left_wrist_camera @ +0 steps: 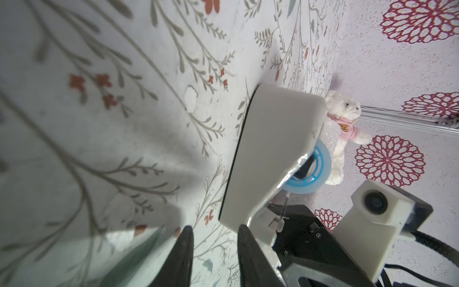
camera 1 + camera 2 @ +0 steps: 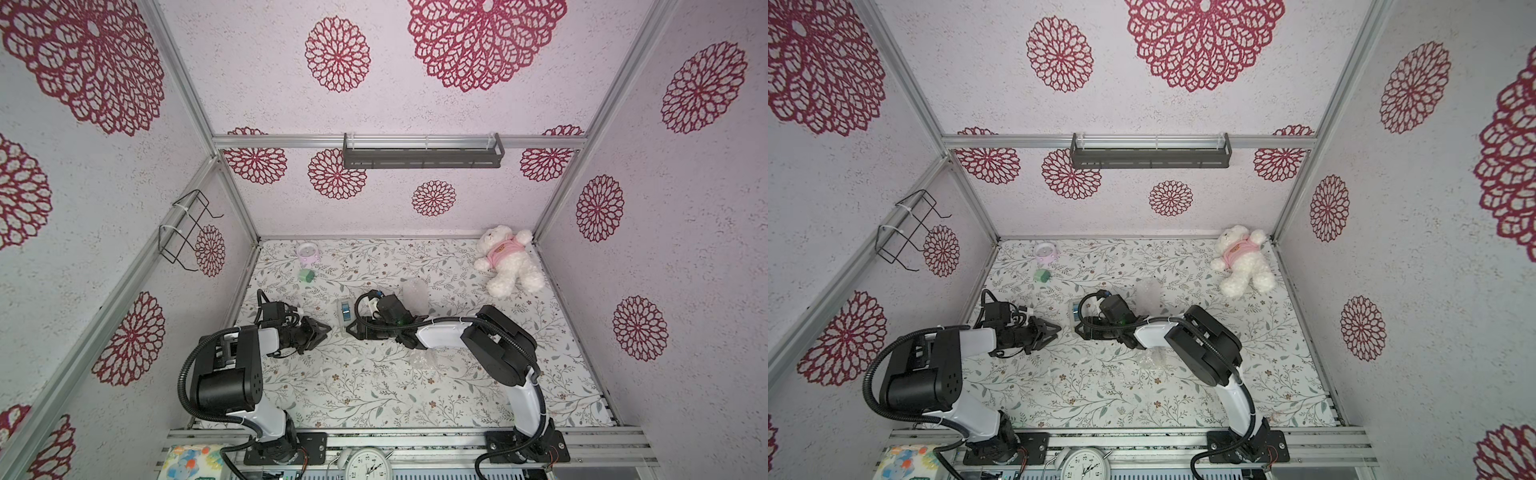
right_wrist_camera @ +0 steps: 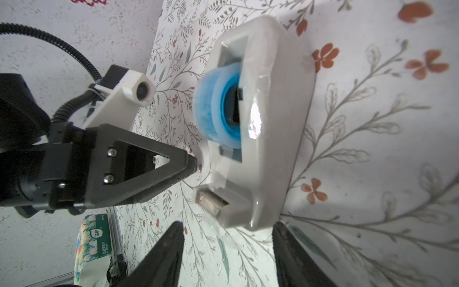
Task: Wrap wine bottles in bubble wrap
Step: Tear off the tape using the Tape Cutter.
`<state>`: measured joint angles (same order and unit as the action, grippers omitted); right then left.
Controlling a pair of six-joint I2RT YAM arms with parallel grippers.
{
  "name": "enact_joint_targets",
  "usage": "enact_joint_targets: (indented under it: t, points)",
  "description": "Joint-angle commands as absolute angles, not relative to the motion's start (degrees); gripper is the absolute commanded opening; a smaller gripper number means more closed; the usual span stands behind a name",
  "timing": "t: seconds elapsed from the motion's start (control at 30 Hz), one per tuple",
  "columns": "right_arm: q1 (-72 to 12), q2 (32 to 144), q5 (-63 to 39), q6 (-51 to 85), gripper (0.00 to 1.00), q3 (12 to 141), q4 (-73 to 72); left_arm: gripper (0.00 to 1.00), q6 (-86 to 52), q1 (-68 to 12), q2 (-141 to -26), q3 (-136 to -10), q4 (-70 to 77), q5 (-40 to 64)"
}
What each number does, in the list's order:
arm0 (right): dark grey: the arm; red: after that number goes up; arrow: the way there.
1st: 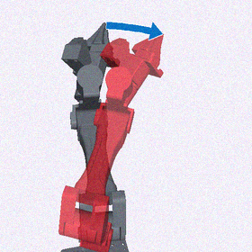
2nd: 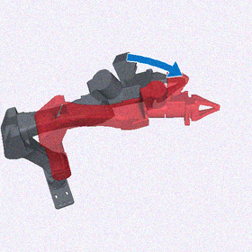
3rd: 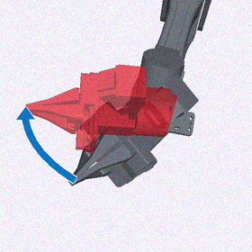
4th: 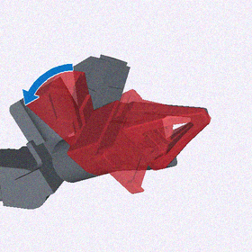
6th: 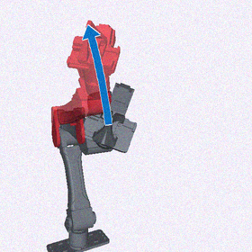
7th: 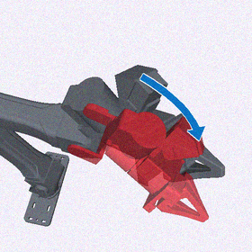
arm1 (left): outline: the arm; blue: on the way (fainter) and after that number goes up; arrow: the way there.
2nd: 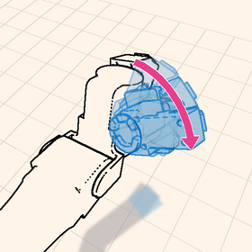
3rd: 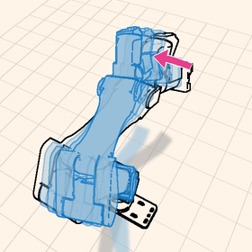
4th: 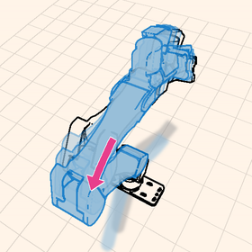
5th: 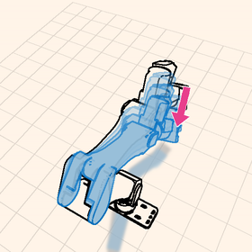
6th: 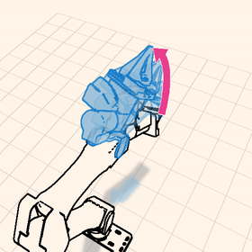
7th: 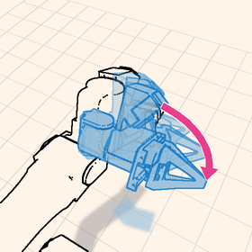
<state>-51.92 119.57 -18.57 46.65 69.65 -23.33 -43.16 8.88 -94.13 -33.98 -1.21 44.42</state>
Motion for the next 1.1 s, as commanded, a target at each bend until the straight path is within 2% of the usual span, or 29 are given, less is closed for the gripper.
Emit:
enact_joint_targets:
  t: [0.0, 0.3, 0.6, 1.07]
  points:
    - [-52.2, 118.8, -19.8, 47.8, 0.58, 69.7, -27.3, 0.32, -45.5, 6.9, -96.1, -33.8, 4.5, 44.6]
    - [-52.3, 117.8, -20.5, 46.8, 0.48, 67.4, -30.0, 0.31, -48.3, 3.0, -100.6, -35.0, 8.5, 43.4]
    - [-52.4, 119.6, -22.7, 44.7, 0.51, 69.3, -31.7, 0.30, -47.9, 2.8, -102.0, -35.5, 8.6, 43.6]
    - [-53.2, 118.8, -22.7, 45.4, 0.49, 67.6, -31.5, 0.30, -47.4, 2.6, -102.5, -35.4, 8.3, 43.6]
